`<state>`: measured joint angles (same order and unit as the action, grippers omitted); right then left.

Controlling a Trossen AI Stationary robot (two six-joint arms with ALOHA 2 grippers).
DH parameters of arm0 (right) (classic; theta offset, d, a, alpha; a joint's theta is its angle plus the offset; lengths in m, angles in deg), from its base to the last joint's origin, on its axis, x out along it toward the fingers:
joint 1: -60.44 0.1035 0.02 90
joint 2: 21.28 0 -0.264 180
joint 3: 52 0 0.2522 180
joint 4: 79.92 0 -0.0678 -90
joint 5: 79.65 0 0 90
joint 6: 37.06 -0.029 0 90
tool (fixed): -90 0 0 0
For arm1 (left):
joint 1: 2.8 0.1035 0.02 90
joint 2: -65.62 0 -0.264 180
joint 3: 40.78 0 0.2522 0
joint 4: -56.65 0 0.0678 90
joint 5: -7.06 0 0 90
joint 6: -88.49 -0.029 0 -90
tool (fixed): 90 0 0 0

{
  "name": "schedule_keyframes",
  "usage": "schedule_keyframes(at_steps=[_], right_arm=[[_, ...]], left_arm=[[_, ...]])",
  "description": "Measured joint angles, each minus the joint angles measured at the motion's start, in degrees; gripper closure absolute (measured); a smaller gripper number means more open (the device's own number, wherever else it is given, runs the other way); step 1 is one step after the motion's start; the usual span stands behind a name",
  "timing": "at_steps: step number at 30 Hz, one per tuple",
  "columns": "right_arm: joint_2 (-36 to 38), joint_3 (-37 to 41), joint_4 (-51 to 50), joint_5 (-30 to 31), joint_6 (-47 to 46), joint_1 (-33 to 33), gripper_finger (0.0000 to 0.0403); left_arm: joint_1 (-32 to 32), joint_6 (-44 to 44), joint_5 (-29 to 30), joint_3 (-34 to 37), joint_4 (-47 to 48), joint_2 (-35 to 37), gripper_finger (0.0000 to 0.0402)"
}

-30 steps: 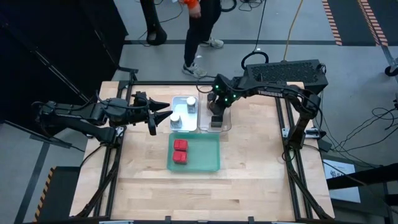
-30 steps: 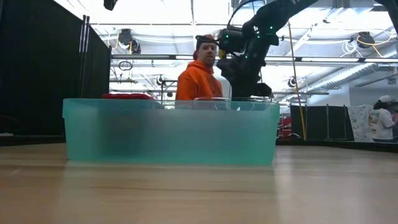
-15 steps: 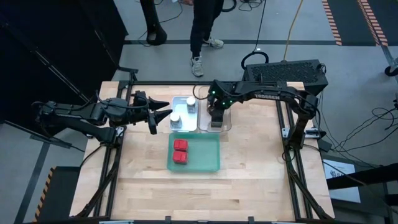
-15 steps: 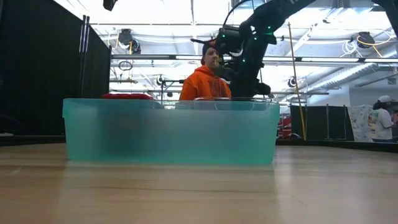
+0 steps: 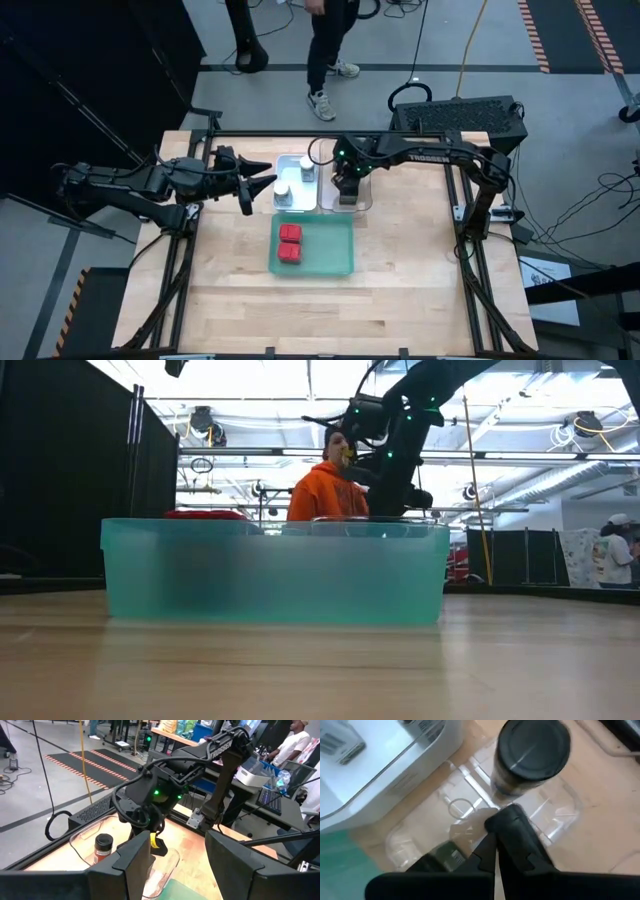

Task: Sort spices by type
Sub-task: Put the black spice can into the transparent bin

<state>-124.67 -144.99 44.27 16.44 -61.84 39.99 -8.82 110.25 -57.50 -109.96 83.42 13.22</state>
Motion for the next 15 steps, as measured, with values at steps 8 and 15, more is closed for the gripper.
schedule_keyframes(at_steps=[8,15], right_arm=[[-1.51,-0.11,0.93,0.42,1.47,-0.07,0.0403],[-1.27,-0.11,0.3,-0.39,1.37,0.11,0.0403]], left_arm=[[0.0,0.07,0.34,0.0,0.01,0.0,0.0206],[0.0,0.33,0.34,0.0,0.0,0.0,0.0206]])
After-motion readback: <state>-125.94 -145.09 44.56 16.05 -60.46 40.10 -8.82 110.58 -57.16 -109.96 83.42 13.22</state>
